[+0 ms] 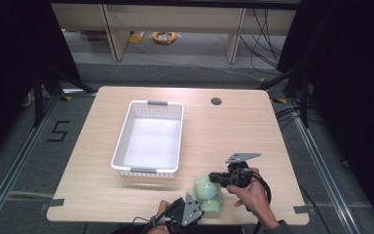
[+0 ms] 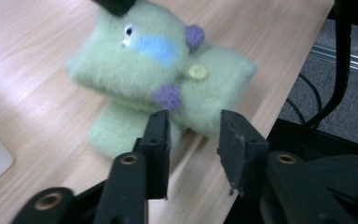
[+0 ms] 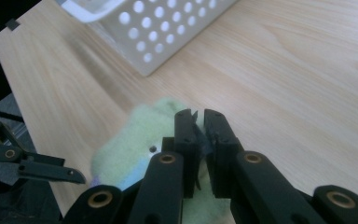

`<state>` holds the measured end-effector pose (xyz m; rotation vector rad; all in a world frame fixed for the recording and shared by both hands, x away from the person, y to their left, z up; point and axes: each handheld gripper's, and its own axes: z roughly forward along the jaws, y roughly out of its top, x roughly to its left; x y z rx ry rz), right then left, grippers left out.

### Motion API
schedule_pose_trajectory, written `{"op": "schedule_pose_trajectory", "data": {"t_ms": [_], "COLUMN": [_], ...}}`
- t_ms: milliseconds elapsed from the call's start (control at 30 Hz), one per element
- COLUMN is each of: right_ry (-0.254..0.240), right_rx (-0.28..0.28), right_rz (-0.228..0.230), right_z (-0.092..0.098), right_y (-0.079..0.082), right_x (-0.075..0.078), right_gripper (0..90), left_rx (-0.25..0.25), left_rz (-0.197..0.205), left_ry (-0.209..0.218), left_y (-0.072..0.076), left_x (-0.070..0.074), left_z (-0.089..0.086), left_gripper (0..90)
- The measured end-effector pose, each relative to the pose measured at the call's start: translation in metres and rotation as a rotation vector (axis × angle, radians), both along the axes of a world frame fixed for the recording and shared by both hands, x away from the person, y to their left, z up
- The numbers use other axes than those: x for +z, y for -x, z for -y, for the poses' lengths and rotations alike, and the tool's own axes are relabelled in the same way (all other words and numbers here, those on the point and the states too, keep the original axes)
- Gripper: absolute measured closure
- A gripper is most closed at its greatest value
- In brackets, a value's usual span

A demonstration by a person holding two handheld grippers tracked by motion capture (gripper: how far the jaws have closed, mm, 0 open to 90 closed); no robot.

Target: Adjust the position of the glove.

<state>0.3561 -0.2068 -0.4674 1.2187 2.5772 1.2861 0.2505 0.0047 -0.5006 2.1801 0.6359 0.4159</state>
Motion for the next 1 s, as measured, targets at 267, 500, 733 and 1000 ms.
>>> {"op": "schedule_pose_trajectory", "data": {"t_ms": [267, 500, 733, 1000], "right_ry": [-0.029, -0.015, -0.007, -0.033], "right_rx": [-0.077, -0.06, -0.071, -0.07], "right_rz": [-0.05, -0.031, -0.033, -0.033], "right_z": [0.016, 0.015, 0.017, 0.021], "right_y": [0.003, 0.002, 0.003, 0.006], "right_x": [-0.011, -0.014, -0.015, -0.011], "right_gripper": [84.6, 84.3, 84.1, 84.4], "left_rx": [0.001, 0.003, -0.011, -0.033], "left_rz": [-0.037, -0.016, 0.018, 0.01], "left_ry": [-0.035, -0.032, -0.067, -0.045], "left_y": [-0.004, -0.006, -0.008, -0.009], "left_x": [-0.005, -0.005, -0.006, 0.003], "left_z": [0.007, 0.012, 0.013, 0.008], "left_gripper": [52.9, 55.6, 72.1, 85.5]}}
